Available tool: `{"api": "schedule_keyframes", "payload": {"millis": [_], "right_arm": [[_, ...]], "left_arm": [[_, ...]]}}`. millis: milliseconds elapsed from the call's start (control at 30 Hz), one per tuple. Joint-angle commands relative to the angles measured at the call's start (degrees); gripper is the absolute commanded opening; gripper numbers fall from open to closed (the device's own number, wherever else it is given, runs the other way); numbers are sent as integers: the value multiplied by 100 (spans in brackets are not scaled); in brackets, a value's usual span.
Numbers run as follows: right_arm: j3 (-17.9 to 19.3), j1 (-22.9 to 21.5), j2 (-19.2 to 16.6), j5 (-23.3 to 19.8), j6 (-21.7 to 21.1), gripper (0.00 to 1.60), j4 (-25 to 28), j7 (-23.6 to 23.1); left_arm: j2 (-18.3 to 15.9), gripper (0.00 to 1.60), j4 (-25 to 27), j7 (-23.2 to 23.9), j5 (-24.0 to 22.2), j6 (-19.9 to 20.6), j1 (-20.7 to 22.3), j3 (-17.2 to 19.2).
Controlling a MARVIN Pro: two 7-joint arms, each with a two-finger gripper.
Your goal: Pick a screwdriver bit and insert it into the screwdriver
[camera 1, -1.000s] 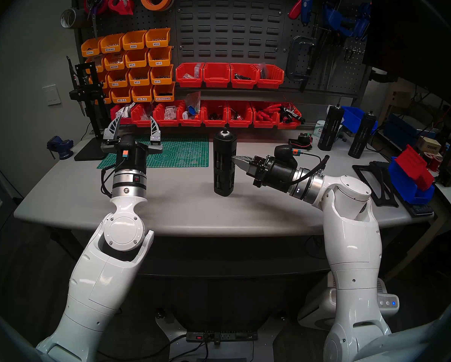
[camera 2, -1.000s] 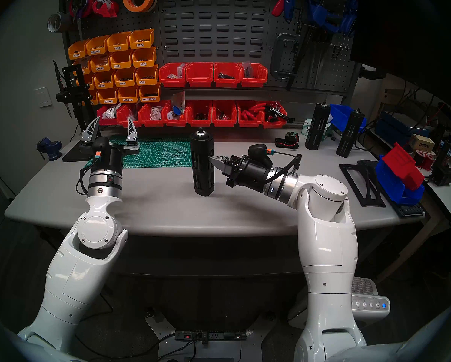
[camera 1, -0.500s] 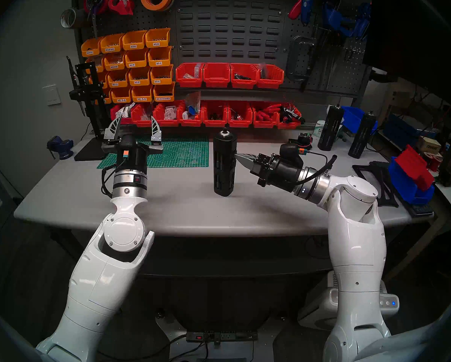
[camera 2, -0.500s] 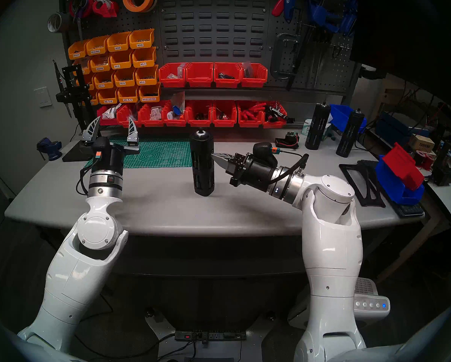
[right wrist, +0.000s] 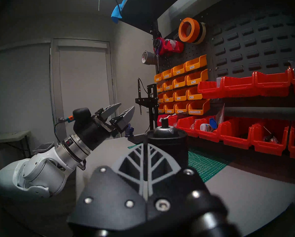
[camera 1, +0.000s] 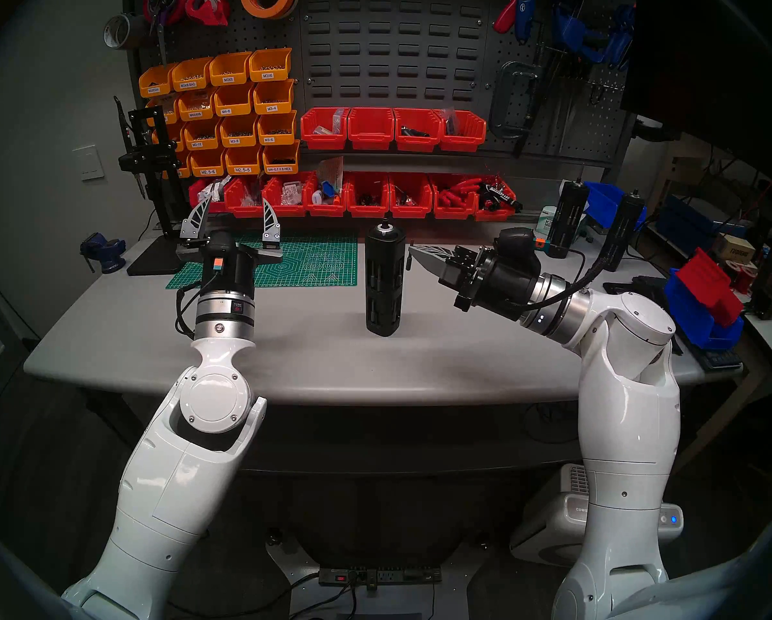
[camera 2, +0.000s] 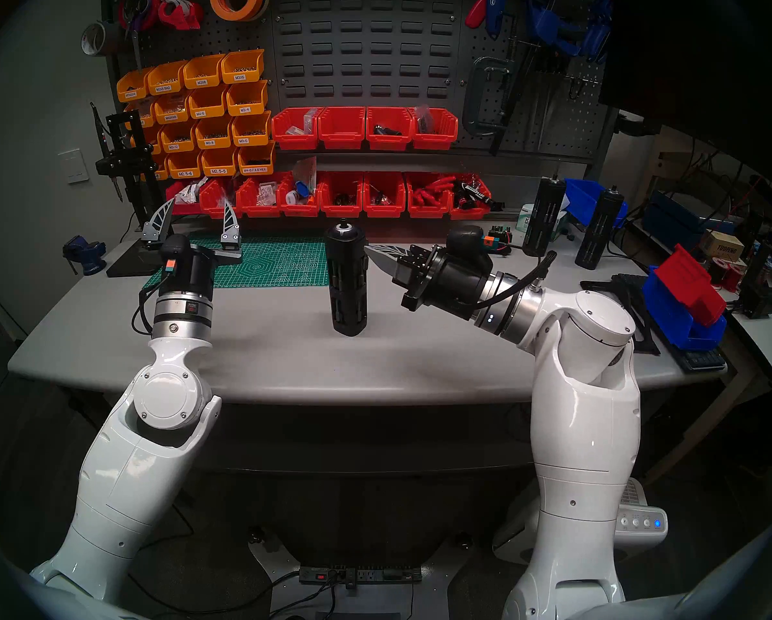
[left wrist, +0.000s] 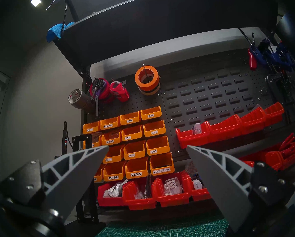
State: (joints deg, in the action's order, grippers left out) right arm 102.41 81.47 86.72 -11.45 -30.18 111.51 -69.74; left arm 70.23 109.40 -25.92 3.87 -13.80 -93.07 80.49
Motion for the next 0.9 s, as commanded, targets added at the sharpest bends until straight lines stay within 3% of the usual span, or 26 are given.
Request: {"api": "schedule_keyframes", "payload": {"millis": [0,867], "right_arm": [[-14,-366,22,-64,-51,0,210,10],[-231,-1477,18,10,77,0,-678,88]], "left_arm": [[18,160,186,-1,14,-68,115,-16],[21,160,228,-101,28,-56,44,16]]}}
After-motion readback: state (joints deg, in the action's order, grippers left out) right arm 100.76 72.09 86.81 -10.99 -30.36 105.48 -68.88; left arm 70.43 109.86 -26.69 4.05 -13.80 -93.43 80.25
